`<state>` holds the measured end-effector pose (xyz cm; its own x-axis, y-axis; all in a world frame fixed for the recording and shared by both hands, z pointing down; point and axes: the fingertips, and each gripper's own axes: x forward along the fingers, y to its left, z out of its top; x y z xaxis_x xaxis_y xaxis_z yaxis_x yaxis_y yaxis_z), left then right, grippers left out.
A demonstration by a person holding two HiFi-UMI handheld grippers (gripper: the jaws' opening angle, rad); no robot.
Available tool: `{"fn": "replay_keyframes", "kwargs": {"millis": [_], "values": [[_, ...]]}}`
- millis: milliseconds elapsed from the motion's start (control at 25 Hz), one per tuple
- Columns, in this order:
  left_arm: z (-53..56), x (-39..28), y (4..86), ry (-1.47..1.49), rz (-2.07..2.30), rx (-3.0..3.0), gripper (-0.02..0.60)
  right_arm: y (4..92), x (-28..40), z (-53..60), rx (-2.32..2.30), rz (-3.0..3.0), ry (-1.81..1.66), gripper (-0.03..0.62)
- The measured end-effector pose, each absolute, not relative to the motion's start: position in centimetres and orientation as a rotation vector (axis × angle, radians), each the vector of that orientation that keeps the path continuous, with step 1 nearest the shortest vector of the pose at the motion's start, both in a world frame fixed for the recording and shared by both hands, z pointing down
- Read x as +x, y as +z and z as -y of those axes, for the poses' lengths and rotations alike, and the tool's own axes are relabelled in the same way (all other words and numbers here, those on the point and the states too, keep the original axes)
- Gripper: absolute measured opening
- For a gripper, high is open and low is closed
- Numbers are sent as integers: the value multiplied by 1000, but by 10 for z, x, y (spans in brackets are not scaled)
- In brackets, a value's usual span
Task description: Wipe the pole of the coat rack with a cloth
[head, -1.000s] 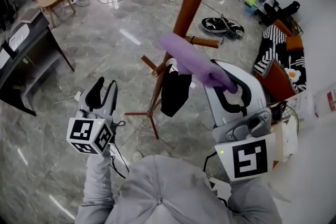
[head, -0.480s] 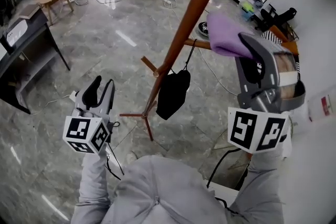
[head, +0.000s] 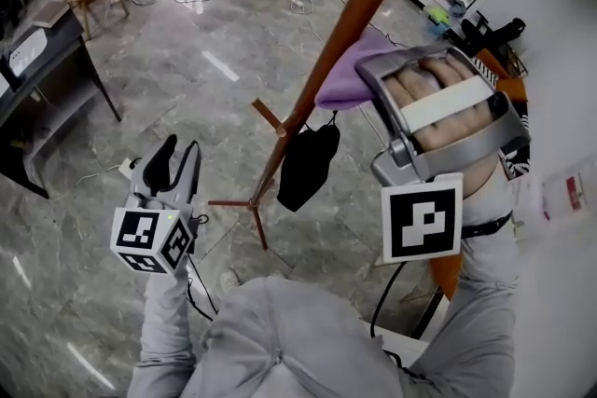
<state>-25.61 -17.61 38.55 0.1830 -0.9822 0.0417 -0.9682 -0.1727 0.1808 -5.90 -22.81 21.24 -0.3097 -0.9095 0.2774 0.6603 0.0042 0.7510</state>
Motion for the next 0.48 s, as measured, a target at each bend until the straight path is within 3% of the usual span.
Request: {"fn": "replay_keyframes", "kwargs": {"millis": [480], "values": [[180, -260, 385, -120, 1921, 2279, 163, 216, -26, 229, 282, 943, -1532, 58]]}}
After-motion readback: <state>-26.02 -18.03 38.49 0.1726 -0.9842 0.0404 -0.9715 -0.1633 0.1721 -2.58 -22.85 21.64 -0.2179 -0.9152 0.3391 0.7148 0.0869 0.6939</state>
